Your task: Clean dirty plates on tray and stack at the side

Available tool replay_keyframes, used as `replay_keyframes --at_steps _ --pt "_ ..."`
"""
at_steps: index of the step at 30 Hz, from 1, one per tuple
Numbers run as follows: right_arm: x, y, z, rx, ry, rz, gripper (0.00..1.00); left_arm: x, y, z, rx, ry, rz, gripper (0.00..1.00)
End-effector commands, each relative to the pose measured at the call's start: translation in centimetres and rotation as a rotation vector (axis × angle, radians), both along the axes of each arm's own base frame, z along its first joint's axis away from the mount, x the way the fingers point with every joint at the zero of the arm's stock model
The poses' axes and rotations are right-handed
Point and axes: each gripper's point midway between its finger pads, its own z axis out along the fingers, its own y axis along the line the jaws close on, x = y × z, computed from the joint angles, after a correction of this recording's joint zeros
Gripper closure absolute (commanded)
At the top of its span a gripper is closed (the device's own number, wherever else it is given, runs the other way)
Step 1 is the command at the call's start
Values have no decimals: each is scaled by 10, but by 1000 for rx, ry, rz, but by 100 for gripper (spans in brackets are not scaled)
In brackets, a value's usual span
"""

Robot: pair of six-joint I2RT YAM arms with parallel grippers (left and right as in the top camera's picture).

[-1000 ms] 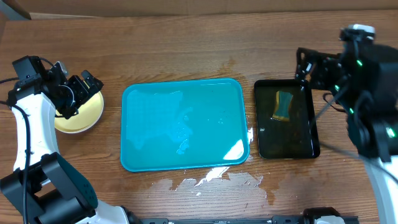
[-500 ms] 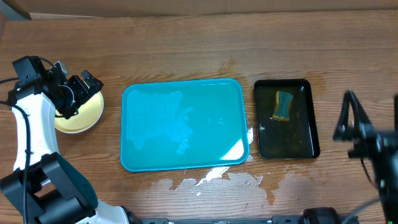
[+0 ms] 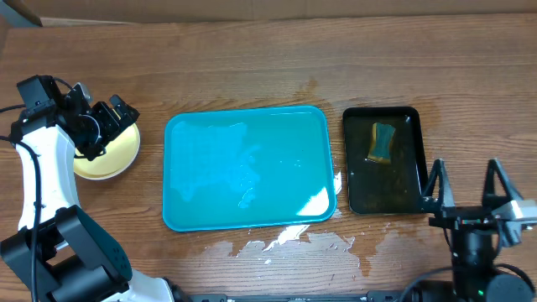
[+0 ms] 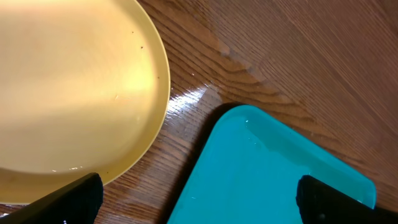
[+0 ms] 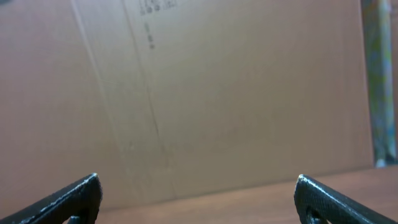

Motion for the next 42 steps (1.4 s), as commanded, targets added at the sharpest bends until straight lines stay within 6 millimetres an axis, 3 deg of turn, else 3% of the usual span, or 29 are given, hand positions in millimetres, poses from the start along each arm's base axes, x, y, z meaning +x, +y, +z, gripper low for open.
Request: replay_keyframes --at_steps 1,5,14,20,24,42 --pt "6 2 -15 60 -42 37 0 -1 0 7 22 -20 -16 0" --pt "12 3 -28 40 -69 37 0 -1 0 7 22 -20 -16 0" --pt "32 7 -92 30 61 50 0 -1 0 7 22 -20 -16 0" --pt "35 19 -117 -93 157 65 0 -1 -1 7 22 -20 -16 0" --pt "37 19 -150 -95 295 66 0 -1 0 7 22 -20 -16 0" --pt "37 18 -148 -95 287 62 0 -1 -1 7 22 -20 -16 0"
